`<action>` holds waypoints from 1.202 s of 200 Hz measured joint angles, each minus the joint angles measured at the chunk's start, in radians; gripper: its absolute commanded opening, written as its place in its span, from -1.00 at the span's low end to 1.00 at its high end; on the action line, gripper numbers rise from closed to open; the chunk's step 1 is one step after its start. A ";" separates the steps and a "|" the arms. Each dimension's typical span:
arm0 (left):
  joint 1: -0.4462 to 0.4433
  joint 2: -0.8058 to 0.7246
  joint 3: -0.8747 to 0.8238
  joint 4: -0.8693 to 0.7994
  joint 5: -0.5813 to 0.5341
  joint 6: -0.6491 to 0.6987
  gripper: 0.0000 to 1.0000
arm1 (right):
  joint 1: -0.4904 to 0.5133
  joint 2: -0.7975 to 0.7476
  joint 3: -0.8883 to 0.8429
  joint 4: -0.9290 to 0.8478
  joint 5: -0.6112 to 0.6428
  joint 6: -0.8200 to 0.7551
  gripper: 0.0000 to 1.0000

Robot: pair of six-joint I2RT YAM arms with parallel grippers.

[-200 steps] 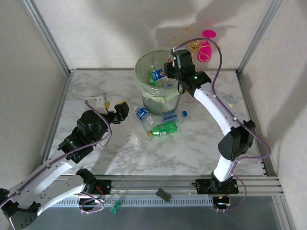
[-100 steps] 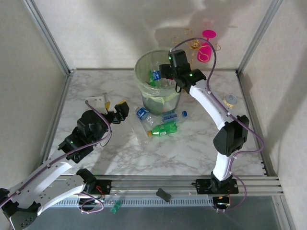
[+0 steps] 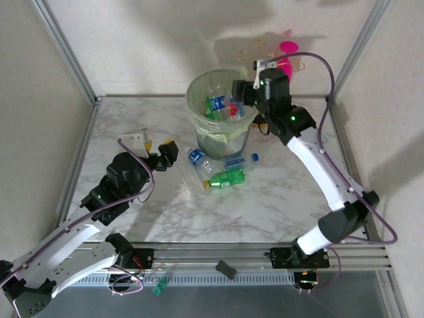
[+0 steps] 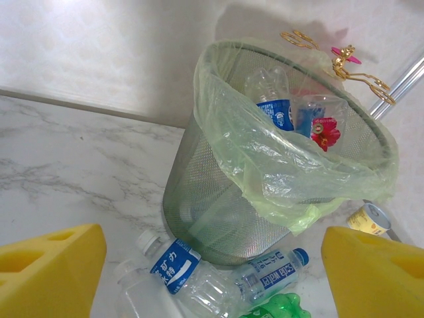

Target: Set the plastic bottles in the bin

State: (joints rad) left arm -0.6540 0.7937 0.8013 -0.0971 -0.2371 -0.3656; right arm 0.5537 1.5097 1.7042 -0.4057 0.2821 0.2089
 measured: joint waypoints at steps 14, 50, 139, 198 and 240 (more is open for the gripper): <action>0.000 0.000 0.000 0.000 -0.001 0.000 0.68 | 0.001 -0.067 -0.084 0.027 -0.051 0.011 0.55; 0.000 0.008 0.000 0.000 -0.003 0.000 0.68 | 0.007 -0.249 -0.325 0.056 -0.181 0.042 0.54; 0.000 0.124 0.025 -0.046 0.018 -0.074 0.71 | 0.008 -0.615 -0.723 0.081 -0.231 0.136 0.42; -0.004 0.238 0.106 -0.203 0.042 -0.233 0.72 | 0.008 -0.750 -0.943 0.084 -0.117 0.201 0.47; -0.004 0.290 0.106 -0.300 0.019 -0.355 0.73 | 0.008 -0.863 -1.078 0.099 -0.065 0.246 0.50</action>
State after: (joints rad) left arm -0.6582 1.0836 0.9073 -0.3973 -0.2184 -0.7208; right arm 0.5621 0.6468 0.6258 -0.3069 0.2169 0.4545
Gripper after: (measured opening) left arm 0.863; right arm 0.742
